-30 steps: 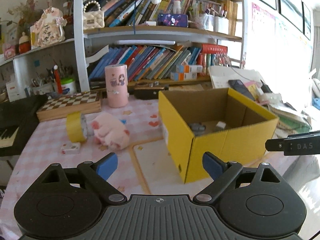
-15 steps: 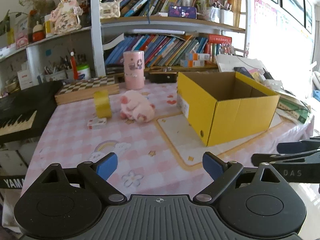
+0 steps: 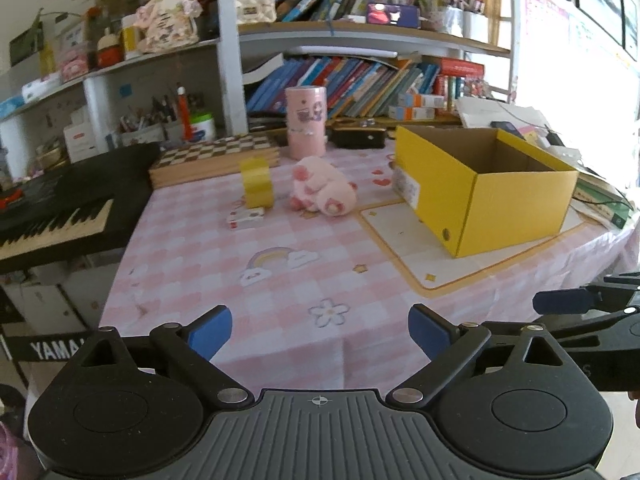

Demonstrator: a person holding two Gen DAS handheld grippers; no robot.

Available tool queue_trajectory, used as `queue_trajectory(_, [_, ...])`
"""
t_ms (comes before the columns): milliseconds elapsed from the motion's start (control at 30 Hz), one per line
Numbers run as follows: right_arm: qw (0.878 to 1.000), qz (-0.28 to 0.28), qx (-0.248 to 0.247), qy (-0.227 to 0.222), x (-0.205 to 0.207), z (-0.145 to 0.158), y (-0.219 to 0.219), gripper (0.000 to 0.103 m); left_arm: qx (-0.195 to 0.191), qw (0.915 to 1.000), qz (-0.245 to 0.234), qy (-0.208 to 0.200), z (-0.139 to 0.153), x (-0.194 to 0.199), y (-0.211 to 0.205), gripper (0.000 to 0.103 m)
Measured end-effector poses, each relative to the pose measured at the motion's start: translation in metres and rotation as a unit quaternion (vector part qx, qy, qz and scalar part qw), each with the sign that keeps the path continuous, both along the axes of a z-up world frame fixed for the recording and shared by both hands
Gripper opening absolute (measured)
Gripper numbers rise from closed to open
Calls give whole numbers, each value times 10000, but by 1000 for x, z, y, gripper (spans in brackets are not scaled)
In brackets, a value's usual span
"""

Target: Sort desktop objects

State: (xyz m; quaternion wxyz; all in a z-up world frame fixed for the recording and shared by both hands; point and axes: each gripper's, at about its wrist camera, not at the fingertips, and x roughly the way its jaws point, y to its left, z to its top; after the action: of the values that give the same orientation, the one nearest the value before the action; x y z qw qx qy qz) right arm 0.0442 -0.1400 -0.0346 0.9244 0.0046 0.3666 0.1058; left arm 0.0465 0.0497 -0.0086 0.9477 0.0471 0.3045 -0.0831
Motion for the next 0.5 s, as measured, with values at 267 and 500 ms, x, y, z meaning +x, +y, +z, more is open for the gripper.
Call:
queue_trajectory(267, [9997,242,-50,-93,-2,2,23,62,10,9998,199,-74,2,-7,19,98])
queue_trajectory(500, [9987,462,-114,-198,-2,6,41,62,-48,9994,340,-89,3,-11,33,98])
